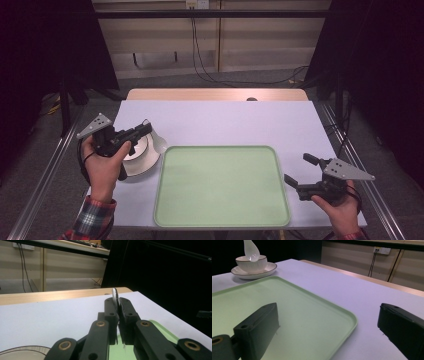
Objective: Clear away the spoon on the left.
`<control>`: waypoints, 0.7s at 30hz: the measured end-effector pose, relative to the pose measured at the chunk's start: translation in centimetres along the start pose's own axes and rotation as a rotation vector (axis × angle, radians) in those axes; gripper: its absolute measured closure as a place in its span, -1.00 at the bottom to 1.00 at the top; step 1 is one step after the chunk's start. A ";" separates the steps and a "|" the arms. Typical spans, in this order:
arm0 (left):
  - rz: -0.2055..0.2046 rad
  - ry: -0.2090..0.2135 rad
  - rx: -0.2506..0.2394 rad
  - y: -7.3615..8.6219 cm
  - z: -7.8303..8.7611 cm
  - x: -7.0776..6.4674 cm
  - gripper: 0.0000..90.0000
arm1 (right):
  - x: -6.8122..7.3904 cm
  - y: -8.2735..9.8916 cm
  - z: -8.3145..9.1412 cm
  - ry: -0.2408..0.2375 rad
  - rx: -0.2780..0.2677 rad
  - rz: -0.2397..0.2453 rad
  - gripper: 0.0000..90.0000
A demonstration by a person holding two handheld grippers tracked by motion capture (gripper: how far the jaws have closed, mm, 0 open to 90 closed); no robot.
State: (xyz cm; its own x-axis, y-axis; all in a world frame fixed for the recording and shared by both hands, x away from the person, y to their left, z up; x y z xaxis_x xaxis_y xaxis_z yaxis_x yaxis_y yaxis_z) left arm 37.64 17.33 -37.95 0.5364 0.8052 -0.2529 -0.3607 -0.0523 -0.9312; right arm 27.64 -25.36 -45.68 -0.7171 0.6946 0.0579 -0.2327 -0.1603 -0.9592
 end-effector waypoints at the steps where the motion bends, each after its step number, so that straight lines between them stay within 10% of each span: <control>1: 0.002 -0.007 0.001 0.1 -0.1 -0.1 0.90 | 0.0 0.0 0.0 -0.001 -0.001 -0.001 -0.93; 21: -0.019 0.078 0.072 3.4 -1.1 -2.4 0.90 | 0.0 0.1 -0.1 -0.002 0.002 -0.002 -0.93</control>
State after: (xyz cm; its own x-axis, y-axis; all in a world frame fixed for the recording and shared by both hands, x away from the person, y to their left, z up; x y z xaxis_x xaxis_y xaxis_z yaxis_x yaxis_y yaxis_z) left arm 35.98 14.56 -40.81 0.6003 0.7570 -0.2581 -0.4023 0.0069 -0.9155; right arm 27.63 -25.31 -45.77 -0.7183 0.6931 0.0603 -0.2356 -0.1608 -0.9585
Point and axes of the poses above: each handheld gripper's, and its own axes: z roughly backward along the jaws, y roughly out of its underside, x roughly to its left, the point moved 9 cm from there along -z, roughly forward along the jaws, and after that the axes turned 10 degrees about -y, right-handed, at the moved point
